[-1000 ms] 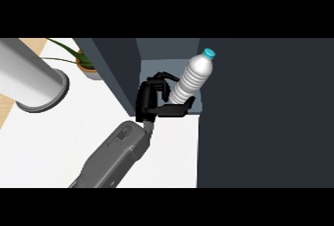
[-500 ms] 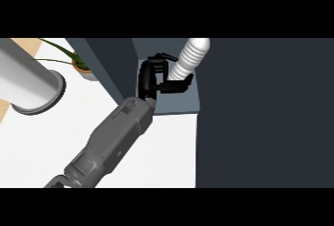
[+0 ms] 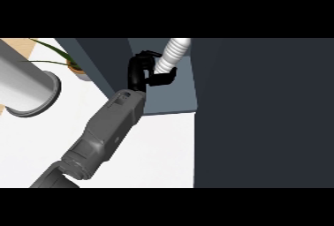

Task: Pick up the bottled water, place it into the cabinet and close the cabinet

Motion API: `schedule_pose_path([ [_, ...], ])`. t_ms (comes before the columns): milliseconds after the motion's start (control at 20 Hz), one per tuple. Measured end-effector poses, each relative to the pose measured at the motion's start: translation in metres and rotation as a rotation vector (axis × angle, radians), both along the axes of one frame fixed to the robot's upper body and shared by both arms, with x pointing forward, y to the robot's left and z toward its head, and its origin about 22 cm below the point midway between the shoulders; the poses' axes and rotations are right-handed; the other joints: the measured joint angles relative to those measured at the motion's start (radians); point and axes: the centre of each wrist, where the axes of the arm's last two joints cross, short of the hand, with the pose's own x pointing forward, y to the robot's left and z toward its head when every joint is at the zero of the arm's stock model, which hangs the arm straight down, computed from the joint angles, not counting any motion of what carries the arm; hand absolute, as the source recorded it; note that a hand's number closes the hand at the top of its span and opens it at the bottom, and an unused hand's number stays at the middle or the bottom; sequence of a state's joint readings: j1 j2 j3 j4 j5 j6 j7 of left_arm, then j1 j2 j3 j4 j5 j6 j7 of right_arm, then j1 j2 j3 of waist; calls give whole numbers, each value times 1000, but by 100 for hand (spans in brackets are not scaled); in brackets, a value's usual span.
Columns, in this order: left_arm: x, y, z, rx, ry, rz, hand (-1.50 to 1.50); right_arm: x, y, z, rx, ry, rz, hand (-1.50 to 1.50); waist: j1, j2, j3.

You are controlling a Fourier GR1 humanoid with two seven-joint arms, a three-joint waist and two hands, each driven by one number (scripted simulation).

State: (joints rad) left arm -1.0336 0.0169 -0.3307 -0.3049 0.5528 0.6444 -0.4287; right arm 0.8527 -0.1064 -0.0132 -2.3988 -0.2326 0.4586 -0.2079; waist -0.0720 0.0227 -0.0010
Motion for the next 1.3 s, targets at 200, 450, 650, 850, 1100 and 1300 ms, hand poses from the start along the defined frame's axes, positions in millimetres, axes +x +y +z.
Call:
schedule_pose_path([
  [200,7,11,3,8,-11,46,150,1,-1,0,1,-10,9,-150,-6,5,0],
  [450,12,14,6,111,-43,83,-150,1,-4,0,2,-16,21,-150,-19,9,0],
  [650,16,23,9,176,-79,104,-150,1,-7,-1,4,-16,30,-150,-23,11,0],
  [850,20,16,19,195,-92,114,-150,0,-8,-1,3,-14,53,-150,-31,13,-1],
  [1100,24,14,27,138,-133,30,-150,1,-6,-1,13,-12,66,-150,-25,15,-1],
  [1300,26,9,38,37,-205,-42,-150,-2,-4,-2,29,-2,78,-150,-20,10,-2],
])
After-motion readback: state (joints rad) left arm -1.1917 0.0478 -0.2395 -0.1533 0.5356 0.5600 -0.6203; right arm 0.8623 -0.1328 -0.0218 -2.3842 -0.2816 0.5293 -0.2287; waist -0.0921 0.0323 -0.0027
